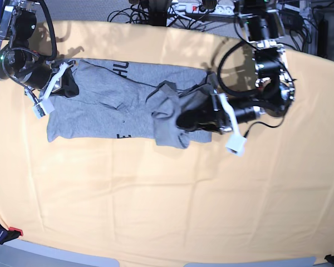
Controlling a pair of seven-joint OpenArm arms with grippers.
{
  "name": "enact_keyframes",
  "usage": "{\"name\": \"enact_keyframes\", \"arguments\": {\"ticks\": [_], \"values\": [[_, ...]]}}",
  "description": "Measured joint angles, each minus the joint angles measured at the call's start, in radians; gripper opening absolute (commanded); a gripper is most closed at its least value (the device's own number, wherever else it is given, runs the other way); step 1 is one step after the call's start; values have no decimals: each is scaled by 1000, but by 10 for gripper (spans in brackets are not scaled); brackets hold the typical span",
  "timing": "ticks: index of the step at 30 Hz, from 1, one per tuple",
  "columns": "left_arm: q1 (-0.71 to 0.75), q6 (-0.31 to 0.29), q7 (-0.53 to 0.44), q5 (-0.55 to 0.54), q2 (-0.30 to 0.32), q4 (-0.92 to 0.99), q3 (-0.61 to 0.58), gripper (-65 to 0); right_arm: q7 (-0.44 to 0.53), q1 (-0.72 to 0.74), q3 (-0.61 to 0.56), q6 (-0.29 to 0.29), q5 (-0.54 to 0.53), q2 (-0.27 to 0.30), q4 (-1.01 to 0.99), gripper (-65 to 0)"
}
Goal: Layout the t-shirt on the table in an organized manner, then fold the t-shirt properly
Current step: 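Lay the folded end onto the strip middle with the left gripper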
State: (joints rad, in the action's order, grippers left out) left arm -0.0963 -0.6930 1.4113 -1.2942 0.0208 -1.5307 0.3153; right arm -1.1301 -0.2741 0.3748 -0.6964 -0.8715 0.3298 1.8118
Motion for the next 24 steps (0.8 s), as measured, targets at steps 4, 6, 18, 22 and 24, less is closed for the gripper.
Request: {"name": "enact_keyframes", "arguments": {"ticks": [4,6,18,22,24], "values": [[-1,0,3,-63,-37,0,-64,-338,0,0,0,0,0,0,0,-650],[-1,0,0,-96,-34,0,-98,-190,-1,0,0,0,0,0,0,-650],[-24,-1,2,-90,-31,0,-6,-639,-9,0,0,0,0,0,0,-650],[-34,-1,1,-98,-31,0,97,-650,-11,0,0,0,0,0,0,-650],[-35,0,1,-122,-14,0,138,-650,-11,0,0,0,-1,0,0,-650]]}}
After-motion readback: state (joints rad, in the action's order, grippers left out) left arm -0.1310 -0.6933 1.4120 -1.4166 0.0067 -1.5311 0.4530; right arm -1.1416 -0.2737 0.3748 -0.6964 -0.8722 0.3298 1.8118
